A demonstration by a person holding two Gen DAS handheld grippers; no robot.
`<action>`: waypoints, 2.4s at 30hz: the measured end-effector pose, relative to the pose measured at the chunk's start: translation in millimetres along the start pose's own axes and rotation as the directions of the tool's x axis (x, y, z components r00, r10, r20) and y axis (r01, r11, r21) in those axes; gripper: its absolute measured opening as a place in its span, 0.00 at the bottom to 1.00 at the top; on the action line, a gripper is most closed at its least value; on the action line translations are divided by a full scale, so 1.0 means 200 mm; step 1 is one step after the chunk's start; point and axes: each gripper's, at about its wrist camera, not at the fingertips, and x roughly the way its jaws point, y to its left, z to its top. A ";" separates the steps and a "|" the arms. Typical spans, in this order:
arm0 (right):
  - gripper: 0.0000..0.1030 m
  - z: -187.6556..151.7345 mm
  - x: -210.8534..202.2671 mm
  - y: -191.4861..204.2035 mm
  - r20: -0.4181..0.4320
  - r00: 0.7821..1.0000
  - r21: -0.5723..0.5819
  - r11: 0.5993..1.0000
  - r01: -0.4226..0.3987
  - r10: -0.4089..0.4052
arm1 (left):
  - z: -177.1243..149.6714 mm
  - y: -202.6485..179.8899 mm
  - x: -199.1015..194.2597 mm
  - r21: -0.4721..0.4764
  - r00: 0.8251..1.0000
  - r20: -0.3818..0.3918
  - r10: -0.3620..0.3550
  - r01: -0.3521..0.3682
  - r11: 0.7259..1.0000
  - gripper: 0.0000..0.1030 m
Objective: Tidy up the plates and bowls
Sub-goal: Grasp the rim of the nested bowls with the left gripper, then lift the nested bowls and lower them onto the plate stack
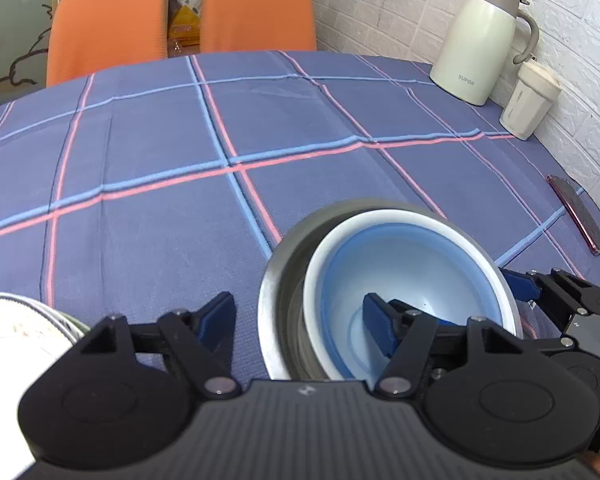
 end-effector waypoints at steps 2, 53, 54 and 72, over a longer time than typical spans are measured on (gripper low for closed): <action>0.70 -0.01 0.00 0.01 0.020 1.000 -0.004 1.000 -0.001 0.001 | -0.01 0.00 0.00 -0.001 1.000 0.002 0.004 -0.004 1.000 0.60; 0.66 0.05 -0.14 0.94 -0.070 0.936 -0.199 0.914 -0.352 0.345 | -0.28 0.60 -0.64 -0.290 0.966 0.056 0.252 -0.226 0.930 0.29; 0.66 0.04 -0.14 0.96 -0.080 0.936 -0.204 0.914 -0.351 0.342 | -0.30 0.62 -0.64 -0.302 0.967 0.053 0.248 -0.221 0.927 0.29; 0.65 0.04 -0.15 0.97 -0.013 0.966 -0.254 0.934 -0.253 0.258 | -0.39 0.74 -0.84 -0.343 0.930 0.213 0.301 -0.218 0.914 0.94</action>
